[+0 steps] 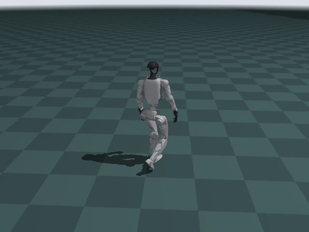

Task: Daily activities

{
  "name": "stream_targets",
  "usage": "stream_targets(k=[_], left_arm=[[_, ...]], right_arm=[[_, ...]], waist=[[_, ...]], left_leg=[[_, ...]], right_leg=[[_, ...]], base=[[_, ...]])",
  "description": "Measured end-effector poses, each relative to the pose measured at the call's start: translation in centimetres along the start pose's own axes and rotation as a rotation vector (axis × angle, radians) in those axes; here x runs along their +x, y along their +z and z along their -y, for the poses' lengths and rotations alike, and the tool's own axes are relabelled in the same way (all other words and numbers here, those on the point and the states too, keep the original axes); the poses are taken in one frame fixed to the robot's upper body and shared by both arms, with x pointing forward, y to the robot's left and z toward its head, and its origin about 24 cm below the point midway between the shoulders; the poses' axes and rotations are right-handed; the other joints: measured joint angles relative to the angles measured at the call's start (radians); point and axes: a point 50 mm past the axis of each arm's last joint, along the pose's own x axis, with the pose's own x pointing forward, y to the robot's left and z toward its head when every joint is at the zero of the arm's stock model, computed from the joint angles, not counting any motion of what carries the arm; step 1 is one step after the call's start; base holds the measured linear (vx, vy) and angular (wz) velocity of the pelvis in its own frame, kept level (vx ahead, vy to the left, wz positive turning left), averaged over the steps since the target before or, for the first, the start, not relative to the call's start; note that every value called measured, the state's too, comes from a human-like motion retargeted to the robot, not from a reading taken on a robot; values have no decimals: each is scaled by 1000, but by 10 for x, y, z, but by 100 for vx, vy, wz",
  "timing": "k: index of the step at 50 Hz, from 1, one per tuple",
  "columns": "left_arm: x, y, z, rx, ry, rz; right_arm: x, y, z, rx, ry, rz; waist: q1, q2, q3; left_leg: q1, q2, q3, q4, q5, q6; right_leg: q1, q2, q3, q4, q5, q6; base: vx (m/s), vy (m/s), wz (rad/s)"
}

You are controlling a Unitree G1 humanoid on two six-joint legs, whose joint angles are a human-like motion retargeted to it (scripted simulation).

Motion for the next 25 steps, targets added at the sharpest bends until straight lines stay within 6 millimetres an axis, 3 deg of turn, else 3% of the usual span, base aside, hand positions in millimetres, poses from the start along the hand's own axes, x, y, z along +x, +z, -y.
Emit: stream_targets(k=[5,8,10,13,15,20,22,25], left_arm=[[0,-3,4,26,-8,-12],[-1,-5,4,32,-8,-25],[-1,-6,2,33,-5,-34],[-3,-18,7,37,-13,-68],[-3,-19,6,34,-13,-78],[-7,-37,17,42,-41,-127],[-7,-40,21,41,-60,-132],[-10,-49,33,44,-95,-151]], right_arm=[[-2,0,10,21,-40,17],[-4,-1,15,34,-62,21],[-4,0,20,37,-73,23],[-6,-10,16,52,-71,-1],[-6,-10,18,53,-74,-4],[-8,-25,7,68,-49,-44],[-8,-26,7,61,-43,-46],[-9,-33,1,62,-29,-59]], waist=[[-60,-11,-8],[-84,-1,-7],[-91,26,-3],[-113,19,-4],[-107,60,-3],[-126,56,-7],[-117,100,-10],[-119,89,-15]], left_leg=[[83,-70,-78,-80,10,-3],[168,-77,-139,-176,33,-11],[242,-50,-189,-268,54,-18],[275,-78,-228,-254,28,-16],[354,-20,-274,-365,53,-24],[408,-41,-331,-361,19,-17],[470,29,-358,-452,35,-25],[501,15,-379,-458,25,-20]], right_leg=[[-155,-138,37,86,-157,-49],[-246,-174,49,58,-213,-91],[-296,-165,43,8,-232,-116],[-373,-187,63,-45,-264,-121],[-403,-142,39,-126,-255,-132],[-492,-134,54,-261,-260,-105],[-495,-83,18,-370,-243,-105],[-533,-82,29,-462,-247,-88]], base=[[30,2,103],[28,-6,77],[28,-7,63],[27,-7,74],[29,-9,35],[27,-9,53],[29,-11,15],[26,-9,38]])
